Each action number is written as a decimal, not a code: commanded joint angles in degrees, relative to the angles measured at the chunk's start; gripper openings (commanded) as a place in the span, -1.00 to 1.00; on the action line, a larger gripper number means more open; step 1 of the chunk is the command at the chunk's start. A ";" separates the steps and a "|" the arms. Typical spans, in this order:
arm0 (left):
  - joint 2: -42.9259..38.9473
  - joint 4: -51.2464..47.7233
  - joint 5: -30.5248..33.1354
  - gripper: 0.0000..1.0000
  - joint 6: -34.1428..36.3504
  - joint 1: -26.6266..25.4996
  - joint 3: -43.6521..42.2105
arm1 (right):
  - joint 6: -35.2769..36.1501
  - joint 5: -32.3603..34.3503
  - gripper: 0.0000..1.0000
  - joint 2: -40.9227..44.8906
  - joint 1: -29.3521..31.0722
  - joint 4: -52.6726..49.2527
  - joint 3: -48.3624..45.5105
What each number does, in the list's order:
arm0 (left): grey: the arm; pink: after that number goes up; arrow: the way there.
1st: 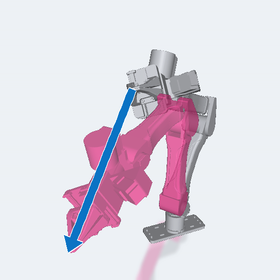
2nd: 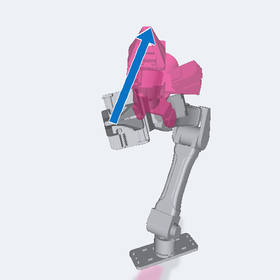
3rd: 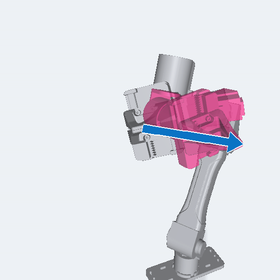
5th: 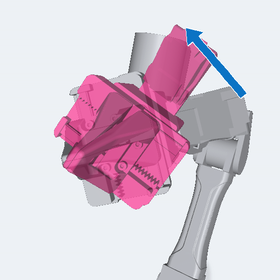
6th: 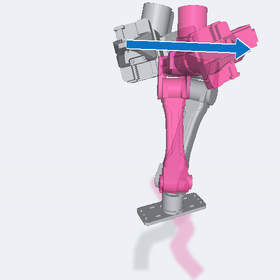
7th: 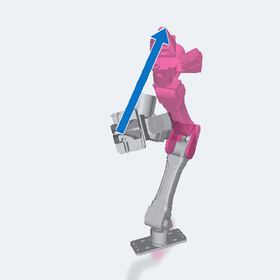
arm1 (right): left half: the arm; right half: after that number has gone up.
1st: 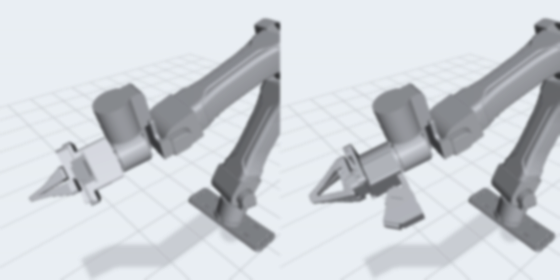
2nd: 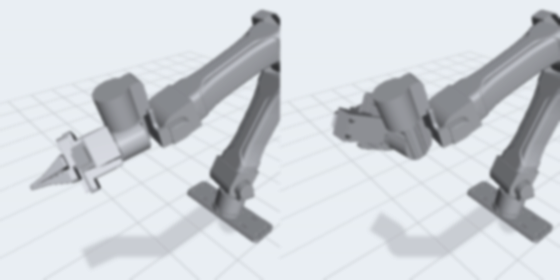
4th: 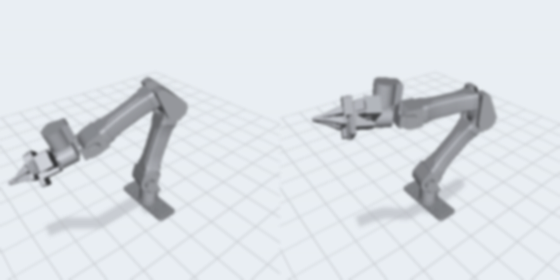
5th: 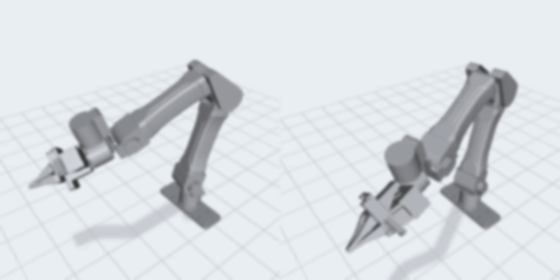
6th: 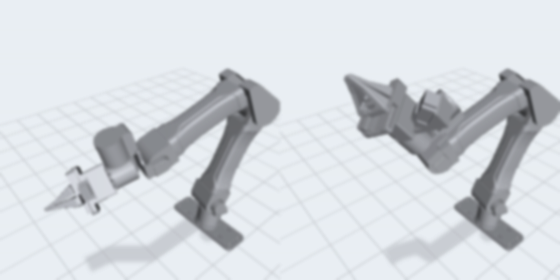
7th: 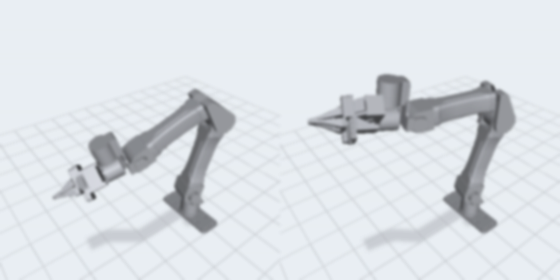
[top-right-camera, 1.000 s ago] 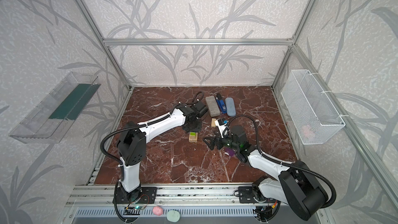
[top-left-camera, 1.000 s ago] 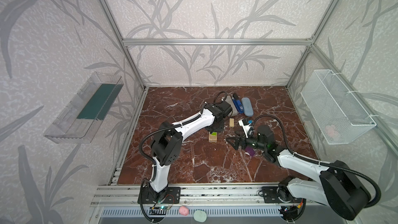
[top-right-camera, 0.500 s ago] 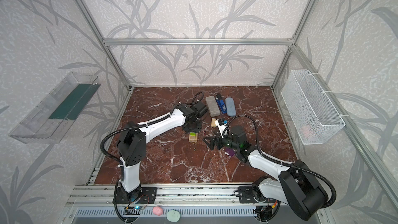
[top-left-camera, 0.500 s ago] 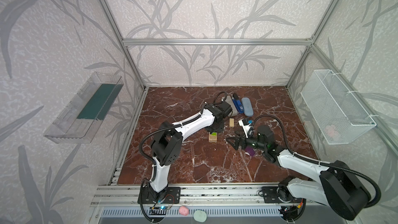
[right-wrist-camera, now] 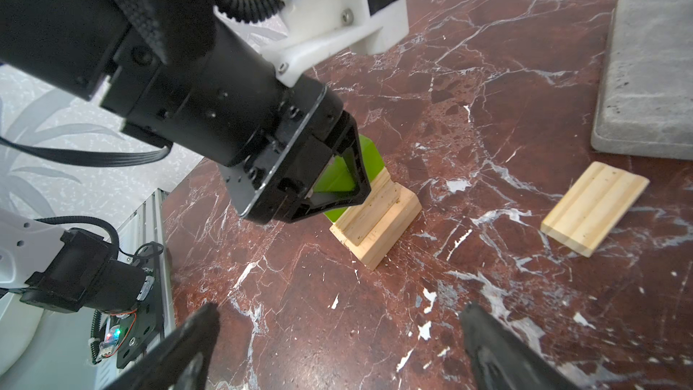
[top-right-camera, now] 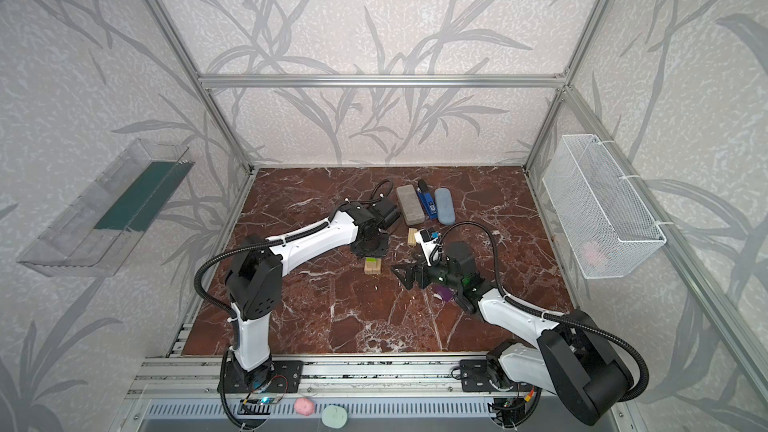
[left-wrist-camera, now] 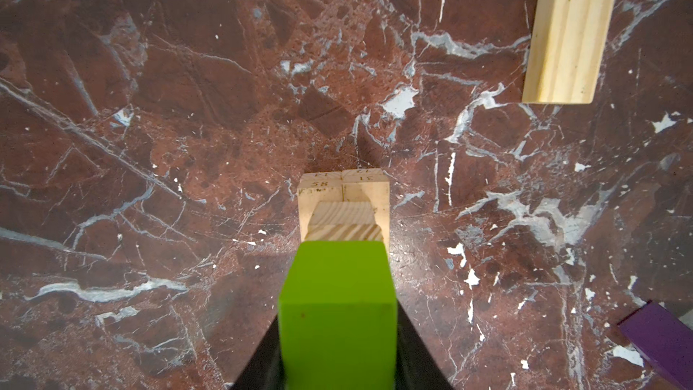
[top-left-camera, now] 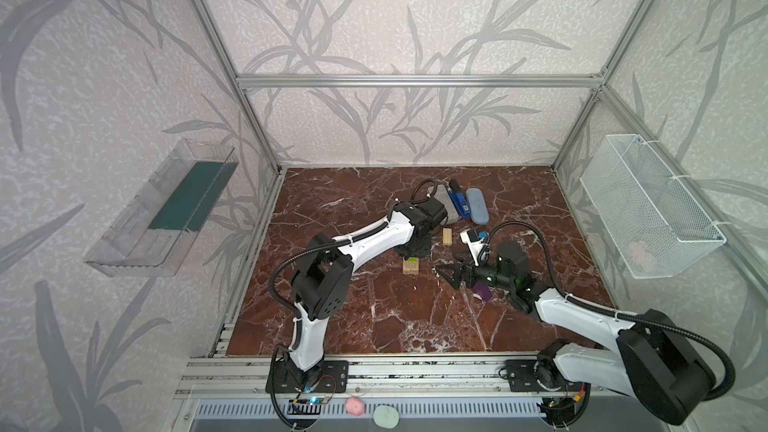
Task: Build the wood block tower
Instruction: 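Open the left gripper to release the lime-green block on the stack, then raise the left gripper away while the right gripper grasps a small pine block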
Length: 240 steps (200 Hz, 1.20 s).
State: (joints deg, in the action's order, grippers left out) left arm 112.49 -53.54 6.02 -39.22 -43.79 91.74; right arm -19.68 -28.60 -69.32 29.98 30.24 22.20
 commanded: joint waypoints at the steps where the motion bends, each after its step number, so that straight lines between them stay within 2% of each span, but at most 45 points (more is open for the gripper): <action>1: -2.10 -1.40 0.58 -0.27 -0.42 0.20 -0.45 | 0.24 -0.32 0.98 0.85 -0.16 1.40 -0.49; 64: -2.43 -1.05 0.04 0.00 -0.22 0.20 1.24 | 0.43 0.21 0.98 0.77 -0.14 0.92 -0.40; 91: -4.39 -0.54 0.05 0.14 -0.04 0.20 1.66 | 0.03 2.68 0.98 0.68 -0.15 -2.08 0.68; 111: -7.22 1.15 -0.25 0.33 1.17 0.20 0.88 | -0.99 6.54 0.98 0.40 -0.21 -8.09 3.10; 135: -12.38 2.40 1.72 0.43 1.90 0.37 -1.02 | -2.81 10.71 0.98 -0.96 -0.41 -17.56 7.93; 159: -19.01 6.27 3.34 0.53 2.63 0.63 -6.13 | -3.63 15.15 0.98 -2.46 -0.38 -28.82 14.49; 197: -32.68 17.06 4.78 0.75 4.79 1.49 -19.78 | -1.37 24.11 0.98 -7.38 -0.50 -45.78 26.37; 240: -43.36 23.90 2.30 0.93 5.09 3.45 -31.46 | -1.74 27.10 0.99 -17.30 -0.57 -56.34 37.96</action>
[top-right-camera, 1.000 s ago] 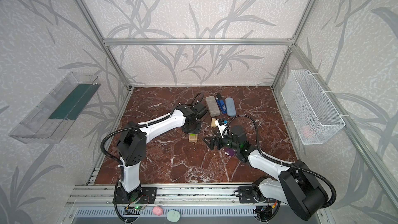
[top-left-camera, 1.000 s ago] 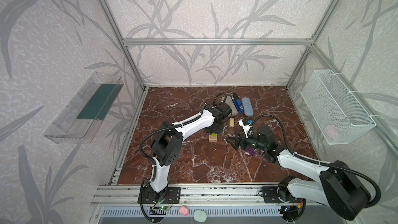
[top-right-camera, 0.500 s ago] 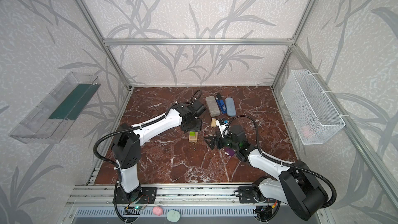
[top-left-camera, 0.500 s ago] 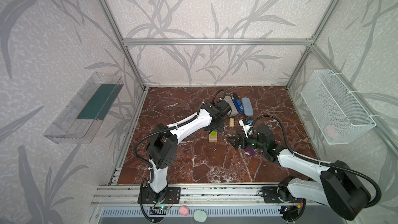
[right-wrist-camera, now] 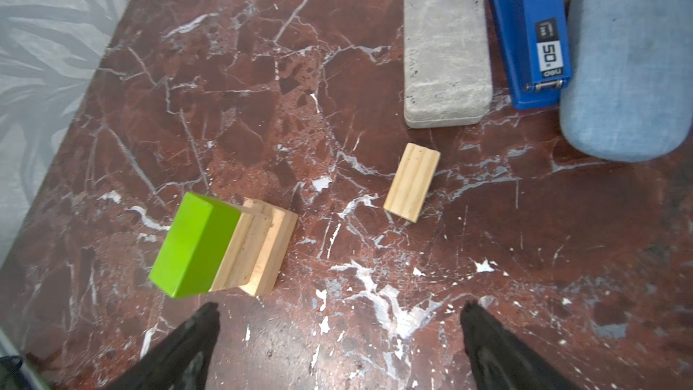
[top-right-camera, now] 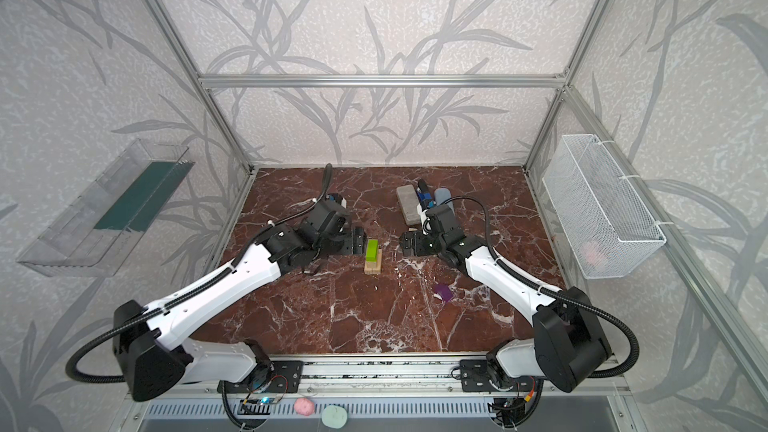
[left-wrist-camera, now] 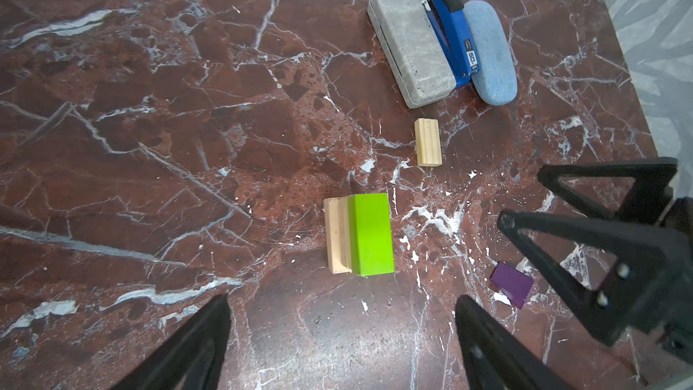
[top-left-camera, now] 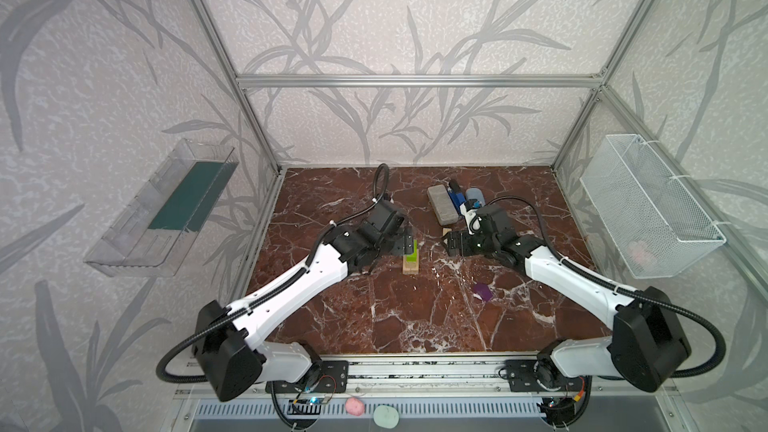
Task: Build the wood block tower
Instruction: 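Raise the left gripper away while the right gripper grasps a small pine block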
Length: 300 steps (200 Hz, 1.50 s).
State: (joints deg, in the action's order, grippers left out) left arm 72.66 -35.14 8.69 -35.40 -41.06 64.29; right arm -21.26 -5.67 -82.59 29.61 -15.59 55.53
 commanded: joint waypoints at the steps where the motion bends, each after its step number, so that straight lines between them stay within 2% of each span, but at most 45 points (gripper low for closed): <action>1: -3.69 5.51 -0.31 0.94 1.28 0.76 -4.18 | -0.22 4.22 0.99 -4.27 -0.22 -10.64 4.70; 47: -10.09 7.01 0.27 1.00 2.86 1.56 -11.04 | -2.37 5.57 0.77 -16.20 -0.21 -15.01 13.85; 69: -12.90 7.89 0.86 0.99 2.47 1.81 -14.13 | -3.55 7.24 0.73 -20.93 -0.17 -14.68 16.47; 123: -17.17 10.43 0.21 0.99 1.27 2.35 -19.57 | -8.54 10.81 0.46 -27.65 0.26 -13.57 21.28; 191: -18.89 15.12 -2.70 0.99 -0.01 2.65 -23.68 | -11.35 14.42 0.28 -33.51 0.89 -14.51 26.98; 268: -19.69 13.58 -1.83 1.00 -0.07 2.96 -23.91 | -11.44 16.83 0.05 -37.64 1.16 -15.96 30.78; 300: -20.19 13.74 -1.65 0.99 0.02 3.09 -24.30 | -11.48 16.91 0.02 -38.76 1.20 -15.99 31.28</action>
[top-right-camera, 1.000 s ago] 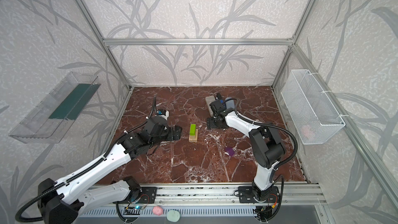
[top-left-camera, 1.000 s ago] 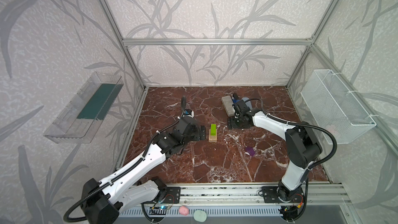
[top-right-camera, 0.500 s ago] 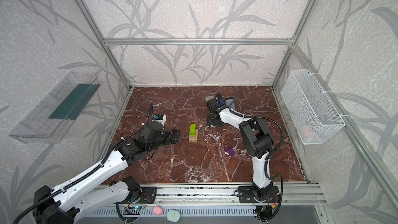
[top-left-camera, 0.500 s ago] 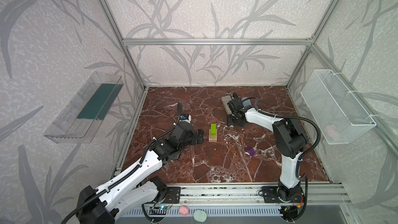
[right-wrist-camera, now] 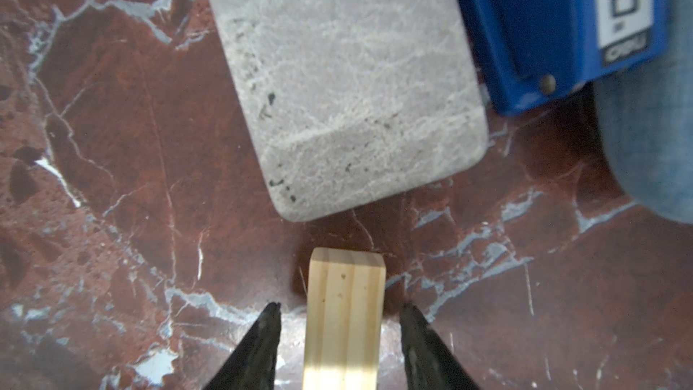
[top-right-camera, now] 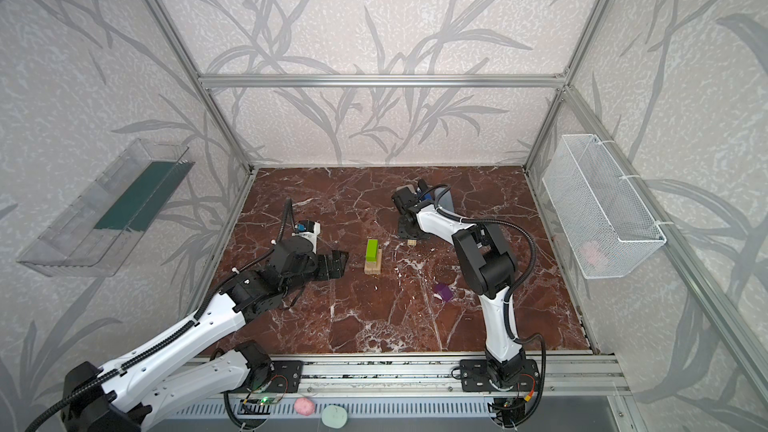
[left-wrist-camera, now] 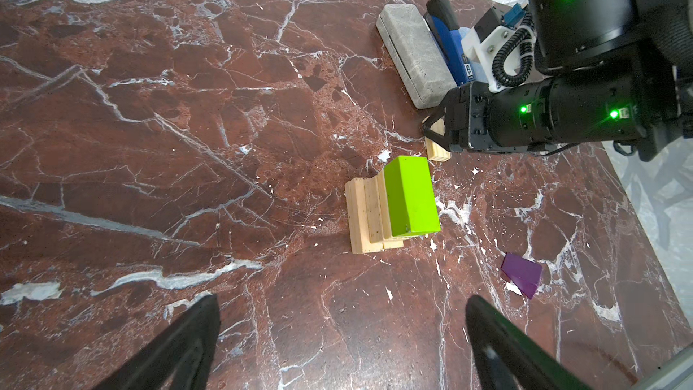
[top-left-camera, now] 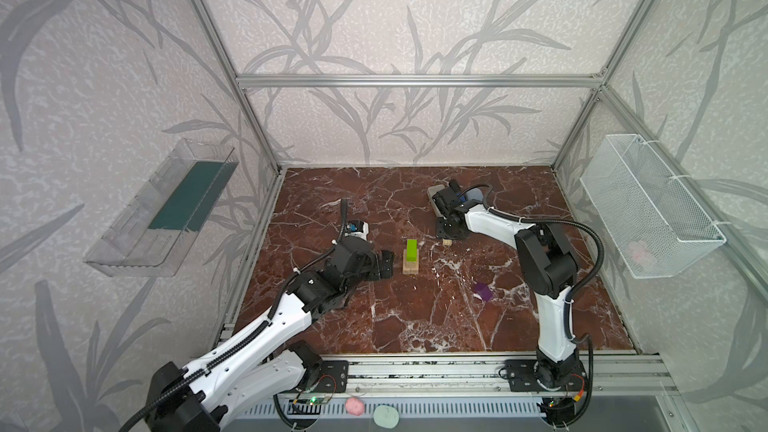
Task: Build the wood block tower
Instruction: 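Raise the left gripper away while the right gripper grasps a small pine block, then lift the pine block with the right gripper and carry it over the stack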
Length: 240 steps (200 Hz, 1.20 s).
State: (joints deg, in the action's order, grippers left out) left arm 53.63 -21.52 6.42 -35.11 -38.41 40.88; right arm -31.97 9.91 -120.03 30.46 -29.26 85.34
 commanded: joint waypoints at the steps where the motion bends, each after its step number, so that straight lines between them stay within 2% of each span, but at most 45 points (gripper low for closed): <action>1: -1.16 0.14 0.62 0.99 -0.29 0.49 -0.89 | -0.80 1.33 0.02 -1.38 0.37 -2.40 1.48; 59: -0.98 -0.25 0.63 0.99 -0.15 0.61 -0.68 | -0.87 1.75 -0.11 -3.00 0.45 -2.90 1.47; 85: -1.17 -0.19 0.57 0.99 -0.22 0.71 -0.90 | 0.31 4.36 -0.18 -2.01 1.37 -3.98 1.26; 122: -1.29 -0.61 0.40 0.99 -0.35 0.71 -0.91 | 1.16 3.90 -0.28 -0.55 1.57 -4.49 -0.21; 189: -2.94 -4.45 -0.06 0.99 0.52 0.88 -0.98 | 2.43 2.09 -0.36 8.04 3.54 -4.27 -7.50; 240: -4.81 -8.29 0.16 0.99 1.19 0.95 -2.20 | -0.36 1.52 -0.36 17.95 7.01 -7.86 -12.27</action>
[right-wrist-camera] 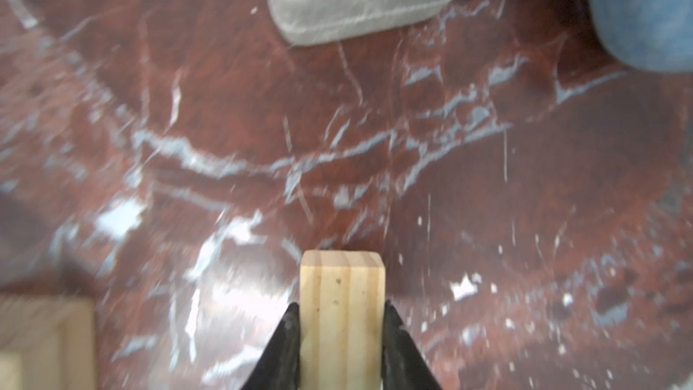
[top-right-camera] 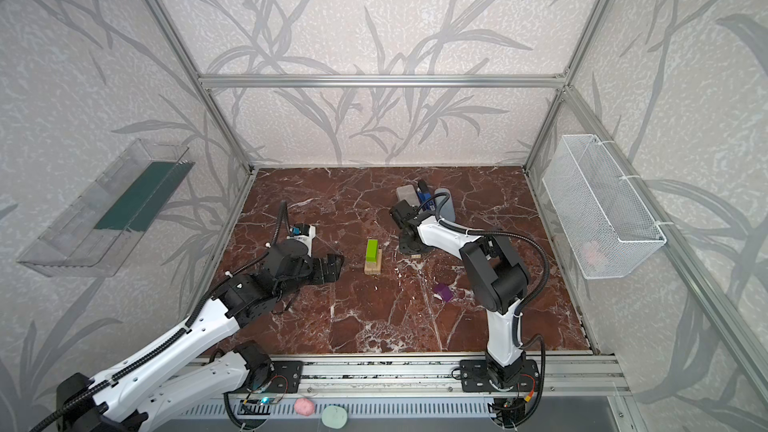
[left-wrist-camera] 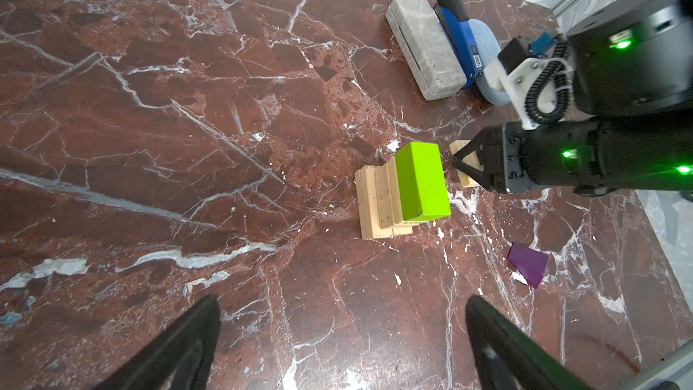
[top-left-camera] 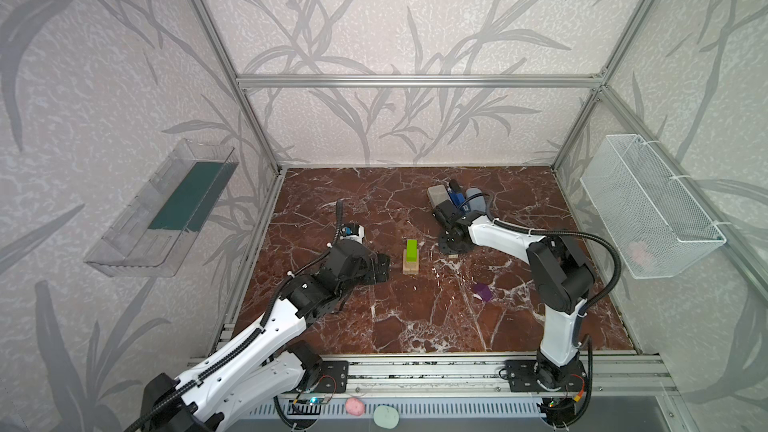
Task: Build the wood block tower
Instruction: 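Lift the pine block with the right gripper and carry it over the stack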
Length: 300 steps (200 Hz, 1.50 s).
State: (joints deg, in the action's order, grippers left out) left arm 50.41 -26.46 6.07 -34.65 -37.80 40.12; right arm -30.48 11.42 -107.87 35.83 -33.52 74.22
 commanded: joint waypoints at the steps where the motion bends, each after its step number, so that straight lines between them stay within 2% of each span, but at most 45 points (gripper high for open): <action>1: -1.66 -3.39 0.52 0.99 0.77 0.35 -1.48 | -1.94 0.05 -0.36 6.04 1.71 -3.67 -1.16; 37: -3.86 -4.35 1.64 0.99 0.80 0.49 -3.06 | -5.38 1.24 -0.36 11.98 5.02 -8.67 0.00; 75: -5.81 -5.01 3.86 0.99 -0.52 0.54 -3.97 | -10.23 2.04 -0.36 12.68 8.29 -15.79 5.41; 107: -7.93 -4.66 6.26 0.99 -2.41 0.58 -5.64 | -13.08 4.32 -0.36 10.40 12.37 -19.94 12.26; 167: -8.36 -5.97 9.42 0.99 -4.34 0.62 -5.85 | -17.84 5.56 -0.36 2.85 16.59 -18.75 20.07; 221: -7.37 -6.23 9.49 1.00 -5.23 0.67 -5.76 | -19.81 5.91 -0.36 -2.86 17.00 -17.80 25.26; 300: -7.06 -6.14 9.24 0.99 -5.27 0.76 -5.67 | -22.73 8.08 -0.36 -6.59 17.25 -19.30 28.79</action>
State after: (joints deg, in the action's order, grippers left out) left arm 43.40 -31.59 13.93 -39.09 -37.36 34.35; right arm -51.31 17.08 -113.27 52.73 -51.13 100.73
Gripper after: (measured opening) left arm 0.997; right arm 0.322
